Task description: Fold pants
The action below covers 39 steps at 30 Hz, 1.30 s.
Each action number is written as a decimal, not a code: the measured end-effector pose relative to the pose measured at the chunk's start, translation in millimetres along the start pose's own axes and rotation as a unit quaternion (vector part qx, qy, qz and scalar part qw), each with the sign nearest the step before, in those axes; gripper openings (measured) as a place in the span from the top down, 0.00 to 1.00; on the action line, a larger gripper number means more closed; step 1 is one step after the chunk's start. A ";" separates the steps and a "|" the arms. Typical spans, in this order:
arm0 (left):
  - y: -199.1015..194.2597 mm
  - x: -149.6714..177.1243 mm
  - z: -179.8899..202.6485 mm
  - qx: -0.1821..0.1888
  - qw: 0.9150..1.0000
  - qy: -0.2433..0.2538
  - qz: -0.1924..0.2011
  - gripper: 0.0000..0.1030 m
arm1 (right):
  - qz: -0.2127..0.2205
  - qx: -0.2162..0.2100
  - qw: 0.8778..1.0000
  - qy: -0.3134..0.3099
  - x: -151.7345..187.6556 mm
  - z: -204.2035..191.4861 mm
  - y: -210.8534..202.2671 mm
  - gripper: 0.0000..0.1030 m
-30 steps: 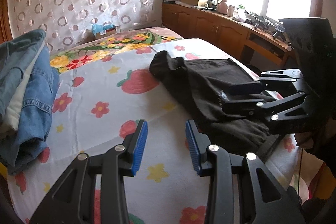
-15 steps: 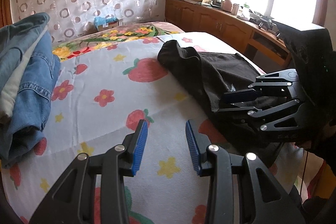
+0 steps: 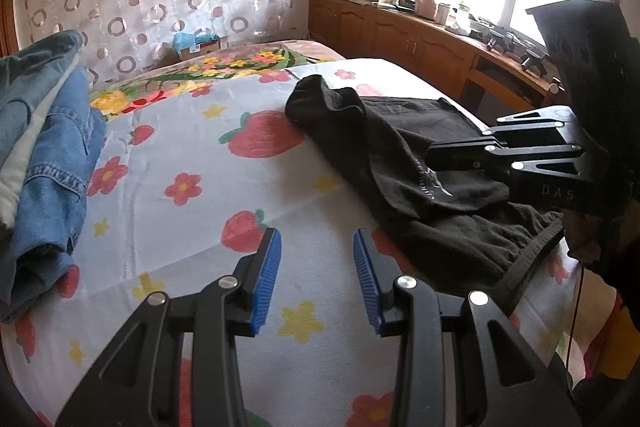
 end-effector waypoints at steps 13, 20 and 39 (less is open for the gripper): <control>-7.3 5.0 -4.9 -0.002 1.000 -0.012 0.003 0.64 | -0.024 -0.046 0.998 -0.037 9.3 -42.0 15.4 0.76; -6.9 7.9 -5.2 0.001 1.000 -0.014 0.001 0.64 | -0.042 -0.029 0.998 -0.031 13.5 -35.2 28.8 0.92; 5.5 2.5 14.6 0.015 1.000 0.001 -0.013 0.64 | 0.022 0.060 0.998 0.014 -28.9 60.9 -14.1 1.00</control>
Point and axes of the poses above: each gripper's, at about its wrist camera, not at the fingertips, and y roughly the way its jaws point, z to its right, x to its underside, the point moved 9 cm from there along y, roughly the way its jaws point, and after that the axes turned 9 degrees about x, right-handed, at the moved point
